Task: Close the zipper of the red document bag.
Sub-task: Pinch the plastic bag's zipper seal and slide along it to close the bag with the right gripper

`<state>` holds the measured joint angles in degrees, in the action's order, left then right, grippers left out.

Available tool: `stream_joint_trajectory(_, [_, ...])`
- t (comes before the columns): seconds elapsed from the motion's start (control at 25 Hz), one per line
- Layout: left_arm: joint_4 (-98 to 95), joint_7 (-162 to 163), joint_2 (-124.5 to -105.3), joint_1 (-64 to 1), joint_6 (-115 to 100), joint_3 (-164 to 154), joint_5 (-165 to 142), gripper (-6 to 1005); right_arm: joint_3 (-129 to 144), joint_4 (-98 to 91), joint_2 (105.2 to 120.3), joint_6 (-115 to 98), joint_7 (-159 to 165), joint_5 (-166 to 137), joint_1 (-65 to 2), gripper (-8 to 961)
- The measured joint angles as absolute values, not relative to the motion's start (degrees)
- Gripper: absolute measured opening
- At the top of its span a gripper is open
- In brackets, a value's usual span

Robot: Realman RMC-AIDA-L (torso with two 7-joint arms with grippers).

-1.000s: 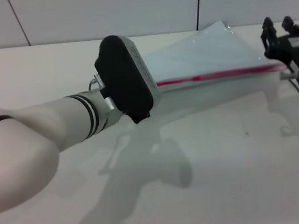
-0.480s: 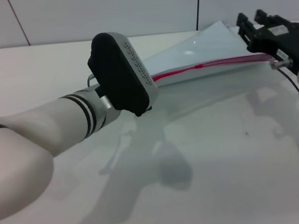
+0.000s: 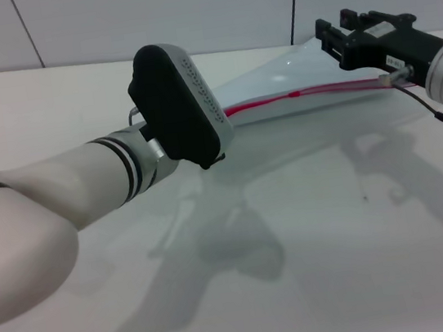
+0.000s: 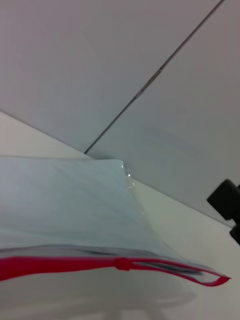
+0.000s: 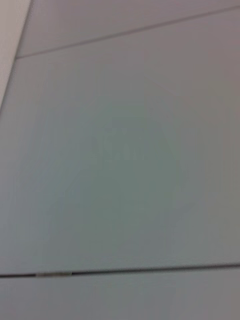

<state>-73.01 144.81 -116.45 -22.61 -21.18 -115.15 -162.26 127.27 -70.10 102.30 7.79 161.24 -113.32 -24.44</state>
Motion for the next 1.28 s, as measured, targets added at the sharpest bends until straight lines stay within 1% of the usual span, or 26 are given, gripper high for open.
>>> stream_joint_trajectory(0.28, [-73.5,144.8,-116.45,-22.6,-21.2,-114.8,-162.2,57,120.8,-75.1,102.38,-3.7,160.1,-118.3,-24.4,388])
stream_joint_trajectory(0.32, [-73.5,144.8,-116.45,-22.6,-21.2,-114.8,-162.2,57,118.9,-76.4,102.72,-6.9,158.4,-118.5,-24.3,388])
stream_joint_trajectory(0.36, [-73.5,144.8,-116.45,-22.6,-21.2,-114.8,-162.2,57,118.9,-76.4,102.72,-6.9,158.4,-118.5,-24.3,387])
stream_joint_trajectory(0.44, [-73.5,144.8,-116.45,-22.6,-21.2,-114.8,-162.2,57,116.1,-77.6,103.59,-11.4,155.3,-118.4,-24.3,386])
stream_joint_trajectory(0.52, [-73.5,144.8,-116.45,-22.6,-21.1,-114.8,-162.2,57,112.7,-78.5,105.13,-16.2,151.5,-118.3,-24.4,384])
stream_joint_trajectory(0.56, [-73.5,144.8,-116.45,-22.6,-21.1,-114.8,-162.2,57,110.1,-79.0,106.46,-19.3,148.8,-118.2,-24.4,384])
stream_joint_trajectory(0.6, [-73.6,144.8,-116.45,-22.6,-21.1,-114.8,-162.2,57,107.7,-79.3,107.9,-22.4,146.2,-118.3,-24.4,383])
stream_joint_trajectory(0.64, [-73.6,144.9,-116.45,-22.6,-21.1,-114.8,-162.2,57,102.4,-79.5,111.05,-28.1,140.4,-118.3,-24.4,383])
stream_joint_trajectory(0.68, [-73.7,144.9,-116.45,-22.6,-21.1,-114.8,-162.2,57,102.4,-79.5,111.05,-28.1,140.4,-118.3,-24.4,382])
stream_joint_trajectory(0.72, [-73.8,145.0,-116.45,-22.6,-21.1,-114.8,-162.2,57,98.3,-79.5,113.32,-31.7,136.2,-118.2,-24.4,381])
stream_joint_trajectory(0.76, [-73.9,145.2,-116.45,-22.6,-21.1,-114.8,-162.2,57,94.9,-79.4,115.07,-35.2,132.3,-118.1,-24.5,381])
stream_joint_trajectory(0.8, [-74.0,145.4,-116.45,-22.7,-21.1,-114.8,-162.2,57,92.6,-79.3,116.02,-37.6,129.7,-117.8,-24.5,380])
stream_joint_trajectory(0.84, [-74.1,145.5,-116.45,-22.7,-21.1,-114.8,-162.2,57,91.6,-79.1,116.16,-39.2,128.0,-117.0,-24.7,366])
stream_joint_trajectory(0.92, [-74.4,145.5,-116.45,-22.8,-21.1,-114.8,-162.2,57,90.9,-77.7,115.66,-40.8,123.6,-114.5,-25.5,339])
stream_joint_trajectory(1.0, [-74.7,145.5,-116.39,-22.6,-21.1,-114.6,-162.2,57,90.9,-77.1,115.69,-40.9,121.8,-114.2,-25.7,311])
stream_joint_trajectory(1.28, [-74.9,145.6,-116.28,-22.5,-21.1,-114.5,-162.2,56,92.3,-75.5,115.92,-40.1,107.6,-114.3,-25.1,315])
